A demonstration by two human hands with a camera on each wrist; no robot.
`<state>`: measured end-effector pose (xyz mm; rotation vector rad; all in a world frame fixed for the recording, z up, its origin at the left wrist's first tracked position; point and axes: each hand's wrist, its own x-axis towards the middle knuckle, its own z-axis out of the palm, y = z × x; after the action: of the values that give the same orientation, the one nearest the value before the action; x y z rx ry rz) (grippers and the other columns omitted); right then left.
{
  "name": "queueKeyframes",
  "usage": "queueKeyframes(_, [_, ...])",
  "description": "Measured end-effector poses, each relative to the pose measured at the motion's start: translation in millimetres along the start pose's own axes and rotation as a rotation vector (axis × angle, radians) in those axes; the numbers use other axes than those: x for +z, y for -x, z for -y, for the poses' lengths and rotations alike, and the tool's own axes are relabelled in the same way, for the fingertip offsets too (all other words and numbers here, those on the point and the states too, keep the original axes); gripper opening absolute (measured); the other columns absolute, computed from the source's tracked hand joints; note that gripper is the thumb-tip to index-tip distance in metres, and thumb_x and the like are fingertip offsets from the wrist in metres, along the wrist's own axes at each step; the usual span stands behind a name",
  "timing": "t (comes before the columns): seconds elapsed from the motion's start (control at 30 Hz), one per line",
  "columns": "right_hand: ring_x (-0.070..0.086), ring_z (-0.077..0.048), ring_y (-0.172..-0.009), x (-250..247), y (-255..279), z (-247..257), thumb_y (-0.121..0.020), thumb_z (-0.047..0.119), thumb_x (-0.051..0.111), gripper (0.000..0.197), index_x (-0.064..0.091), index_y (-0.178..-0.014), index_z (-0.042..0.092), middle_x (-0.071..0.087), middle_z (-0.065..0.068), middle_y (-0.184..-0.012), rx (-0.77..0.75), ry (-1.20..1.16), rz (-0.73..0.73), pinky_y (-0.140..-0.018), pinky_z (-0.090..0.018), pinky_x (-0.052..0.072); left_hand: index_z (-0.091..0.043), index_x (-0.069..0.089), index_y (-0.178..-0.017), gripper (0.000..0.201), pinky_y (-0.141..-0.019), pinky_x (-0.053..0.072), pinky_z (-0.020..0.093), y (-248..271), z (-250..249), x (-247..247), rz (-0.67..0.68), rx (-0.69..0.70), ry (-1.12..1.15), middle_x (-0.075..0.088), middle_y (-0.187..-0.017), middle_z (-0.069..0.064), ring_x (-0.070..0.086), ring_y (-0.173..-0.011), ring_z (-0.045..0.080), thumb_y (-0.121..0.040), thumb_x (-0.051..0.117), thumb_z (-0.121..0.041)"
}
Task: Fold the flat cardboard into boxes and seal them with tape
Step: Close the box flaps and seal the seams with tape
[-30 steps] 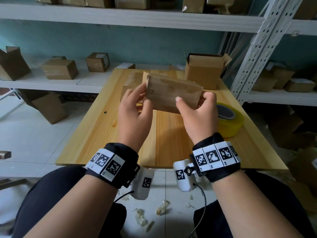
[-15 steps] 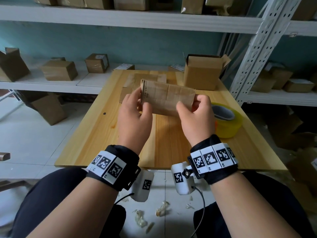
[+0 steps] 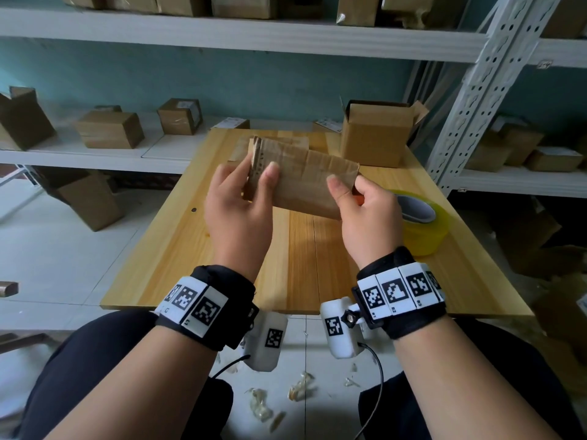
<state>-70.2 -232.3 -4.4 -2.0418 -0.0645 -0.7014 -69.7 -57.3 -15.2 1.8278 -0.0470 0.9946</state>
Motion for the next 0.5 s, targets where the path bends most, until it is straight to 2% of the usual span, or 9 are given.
queueKeyframes(0.07, [0.044, -0.017, -0.050, 0.3, -2.1, -2.8, -0.104, 0.051, 0.057, 0.061, 0.047, -0.068, 0.003, 0.044, -0.012, -0.056, 0.006, -0.053, -0.010, -0.052, -0.028, 0.045, -0.016, 0.081, -0.115, 0.031, -0.067, 0.040, 0.019, -1.7, 3.1, -1.3, -0.003, -0.030, 0.062, 0.056, -0.087, -0.013, 0.054, -0.078, 0.004, -0.108, 0.061, -0.039])
queueKeyframes(0.1, [0.051, -0.021, -0.052, 0.4, -2.4, -3.8, -0.104, 0.049, 0.057, 0.057, 0.050, -0.066, 0.008, 0.044, -0.006, -0.054, 0.011, -0.076, -0.023, -0.055, -0.038, 0.055, -0.016, 0.082, -0.112, 0.032, -0.067, 0.041, 0.022, -2.0, 3.7, -2.1, -0.006, -0.044, 0.077, 0.057, -0.085, -0.011, 0.054, -0.077, 0.005, -0.109, 0.059, -0.038])
queueKeyframes(0.13, [0.054, -0.021, -0.053, 0.0, -2.8, -4.7, -0.105, 0.047, 0.058, 0.053, 0.052, -0.063, 0.015, 0.044, 0.003, -0.051, 0.010, -0.083, -0.040, -0.056, -0.040, 0.057, -0.016, 0.082, -0.109, 0.034, -0.067, 0.042, 0.024, -2.2, 4.0, -2.6, -0.007, -0.056, 0.080, 0.057, -0.084, -0.010, 0.054, -0.076, 0.006, -0.110, 0.057, -0.038])
queueKeyframes(0.2, [0.054, -0.010, -0.054, -2.5, -2.5, -3.2, -0.104, 0.046, 0.060, 0.045, 0.058, -0.064, 0.024, 0.048, 0.010, -0.052, -0.012, -0.081, -0.068, -0.053, -0.017, 0.047, -0.015, 0.081, -0.111, 0.036, -0.068, 0.044, 0.022, -3.0, 3.3, -3.9, -0.004, -0.074, 0.069, 0.060, -0.086, -0.011, 0.056, -0.078, 0.004, -0.110, 0.055, -0.040])
queueKeyframes(0.27, [0.057, -0.001, -0.063, -3.2, -2.6, -2.8, -0.099, 0.055, 0.064, 0.039, 0.069, -0.079, 0.021, 0.060, 0.013, -0.063, 0.006, -0.086, -0.048, -0.056, -0.009, 0.039, -0.017, 0.078, -0.119, 0.038, -0.075, 0.051, 0.019, -4.1, 2.3, -4.4, 0.020, -0.085, 0.036, 0.067, -0.098, -0.010, 0.062, -0.087, 0.000, -0.106, 0.059, -0.047])
queueKeyframes(0.3, [0.062, 0.003, -0.073, -2.8, -2.2, -1.5, -0.093, 0.064, 0.067, 0.043, 0.072, -0.091, 0.021, 0.068, 0.014, -0.075, 0.038, -0.083, -0.007, -0.063, -0.011, 0.044, -0.018, 0.076, -0.121, 0.042, -0.079, 0.055, 0.020, -4.0, 2.6, -3.8, 0.045, -0.089, 0.015, 0.069, -0.104, -0.009, 0.064, -0.092, 0.000, -0.102, 0.064, -0.053])
queueKeyframes(0.37, [0.069, -0.001, -0.098, -1.6, -1.1, -1.7, -0.080, 0.078, 0.070, 0.063, 0.072, -0.112, 0.024, 0.076, 0.014, -0.103, 0.079, -0.044, 0.054, -0.079, -0.026, 0.059, -0.020, 0.071, -0.117, 0.049, -0.079, 0.057, 0.022, -1.8, 3.3, -1.9, 0.096, -0.103, -0.038, 0.069, -0.107, -0.008, 0.066, -0.094, 0.002, -0.091, 0.073, -0.062])
queueKeyframes(0.43, [0.070, -0.006, -0.104, -1.4, -1.3, -5.7, -0.082, 0.073, 0.069, 0.060, 0.073, -0.115, 0.024, 0.077, 0.012, -0.109, 0.038, 0.007, 0.043, -0.085, -0.037, 0.062, -0.021, 0.068, -0.110, 0.048, -0.075, 0.054, 0.018, 1.6, 2.0, -1.0, 0.113, -0.116, -0.075, 0.069, -0.105, -0.009, 0.066, -0.092, 0.002, -0.086, 0.079, -0.061])
queueKeyframes(0.5, [0.069, -0.012, -0.108, -4.0, -3.3, -5.8, -0.088, 0.065, 0.069, 0.057, 0.075, -0.118, 0.016, 0.076, 0.004, -0.113, 0.006, 0.024, 0.003, -0.091, -0.037, 0.060, -0.021, 0.067, -0.103, 0.039, -0.073, 0.050, 0.012, 2.6, 0.8, -1.6, 0.128, -0.131, -0.055, 0.069, -0.099, -0.010, 0.066, -0.091, 0.002, -0.090, 0.079, -0.055])
